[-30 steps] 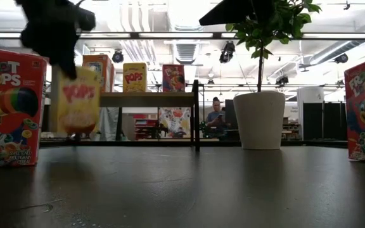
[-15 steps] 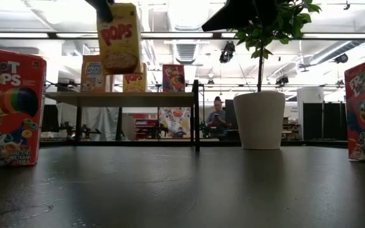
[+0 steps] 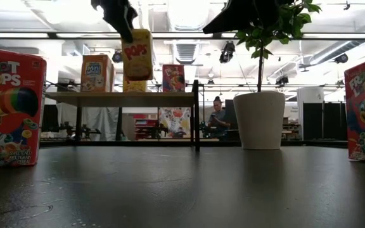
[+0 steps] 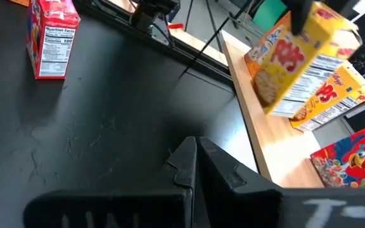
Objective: Stack cereal on shelf
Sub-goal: Put the left yellow cereal box on the shelf
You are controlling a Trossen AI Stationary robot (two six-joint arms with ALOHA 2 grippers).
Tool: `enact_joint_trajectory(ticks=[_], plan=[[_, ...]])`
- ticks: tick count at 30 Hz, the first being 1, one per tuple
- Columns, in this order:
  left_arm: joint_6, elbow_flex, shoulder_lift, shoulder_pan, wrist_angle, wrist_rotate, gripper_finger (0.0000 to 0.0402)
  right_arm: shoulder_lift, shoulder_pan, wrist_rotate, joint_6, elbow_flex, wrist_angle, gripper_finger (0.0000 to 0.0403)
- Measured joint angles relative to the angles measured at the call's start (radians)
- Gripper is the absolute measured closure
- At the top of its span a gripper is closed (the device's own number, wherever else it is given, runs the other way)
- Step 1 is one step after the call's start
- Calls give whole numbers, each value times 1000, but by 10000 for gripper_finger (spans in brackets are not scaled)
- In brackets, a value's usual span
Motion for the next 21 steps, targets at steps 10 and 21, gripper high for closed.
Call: enact_joint_trajectory(ticks=[10, 21], plan=[[42, -6, 58, 208, 39, 146, 262, 0, 0, 0, 9, 0, -3, 394], [98, -4, 91, 226, 43, 153, 260, 0, 0, 0, 9, 0, -13, 394]])
